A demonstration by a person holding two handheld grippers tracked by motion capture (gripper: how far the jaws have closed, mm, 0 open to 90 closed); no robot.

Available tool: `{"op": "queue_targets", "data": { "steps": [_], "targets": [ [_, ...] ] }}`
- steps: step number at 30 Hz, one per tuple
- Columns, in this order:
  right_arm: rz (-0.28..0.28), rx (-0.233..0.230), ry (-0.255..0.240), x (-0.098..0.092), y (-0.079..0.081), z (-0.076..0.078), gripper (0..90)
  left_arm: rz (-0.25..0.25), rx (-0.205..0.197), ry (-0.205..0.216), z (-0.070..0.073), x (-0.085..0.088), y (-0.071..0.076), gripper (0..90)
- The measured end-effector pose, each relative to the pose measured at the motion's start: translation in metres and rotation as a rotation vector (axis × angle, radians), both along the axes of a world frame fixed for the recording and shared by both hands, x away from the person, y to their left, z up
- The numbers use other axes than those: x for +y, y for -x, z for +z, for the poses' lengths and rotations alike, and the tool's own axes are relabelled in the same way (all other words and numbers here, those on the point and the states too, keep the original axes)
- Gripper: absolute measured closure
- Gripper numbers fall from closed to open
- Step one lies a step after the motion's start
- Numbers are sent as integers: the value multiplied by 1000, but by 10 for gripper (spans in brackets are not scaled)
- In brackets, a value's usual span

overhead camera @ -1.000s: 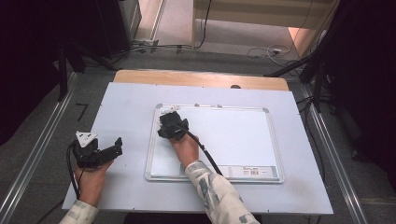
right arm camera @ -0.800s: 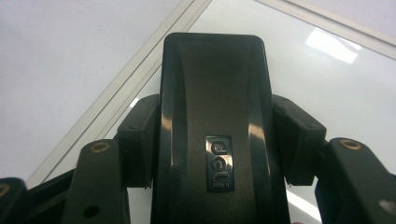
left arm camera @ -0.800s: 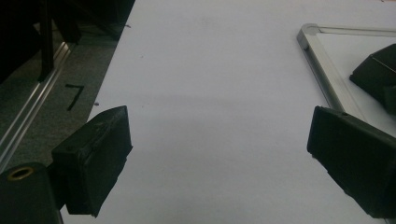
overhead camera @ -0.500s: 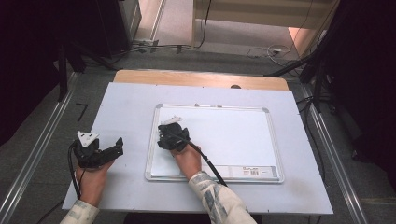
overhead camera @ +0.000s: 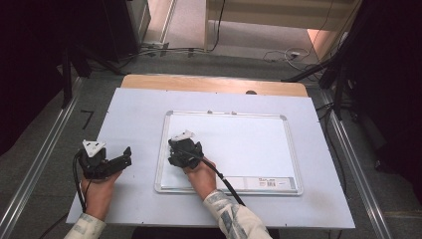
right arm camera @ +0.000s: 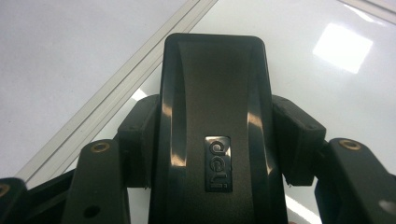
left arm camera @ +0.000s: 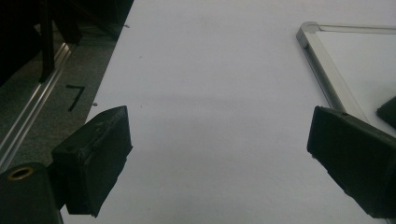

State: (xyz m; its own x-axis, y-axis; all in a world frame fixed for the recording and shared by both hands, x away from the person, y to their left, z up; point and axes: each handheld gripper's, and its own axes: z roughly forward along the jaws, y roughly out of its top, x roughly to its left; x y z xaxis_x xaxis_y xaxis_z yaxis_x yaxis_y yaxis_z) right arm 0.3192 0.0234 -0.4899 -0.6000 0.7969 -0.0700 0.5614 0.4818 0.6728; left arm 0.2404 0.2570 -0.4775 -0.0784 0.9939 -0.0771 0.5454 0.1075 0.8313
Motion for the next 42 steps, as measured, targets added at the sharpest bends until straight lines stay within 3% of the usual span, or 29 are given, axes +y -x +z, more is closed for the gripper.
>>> {"op": "queue_targets", "data": {
  "steps": [5,9,13,25,28,42],
  "targets": [
    [2,-32,21,0,2,2,381,0,-1,-1,0,0,0,68],
    [3,-47,-27,-6,3,19,381,-1,1,-2,0,0,-1,68],
    [7,-52,-40,-14,4,32,381,-3,-1,-4,0,-1,0,68],
    [-21,-39,-60,-29,0,34,381,12,1,-8,0,1,4,68],
    [-43,-44,-66,-40,-1,35,381,15,1,-4,0,2,3,68],
    [-219,-74,-69,-130,-4,45,380,6,9,-16,-1,-1,2,68]
  ]
}}
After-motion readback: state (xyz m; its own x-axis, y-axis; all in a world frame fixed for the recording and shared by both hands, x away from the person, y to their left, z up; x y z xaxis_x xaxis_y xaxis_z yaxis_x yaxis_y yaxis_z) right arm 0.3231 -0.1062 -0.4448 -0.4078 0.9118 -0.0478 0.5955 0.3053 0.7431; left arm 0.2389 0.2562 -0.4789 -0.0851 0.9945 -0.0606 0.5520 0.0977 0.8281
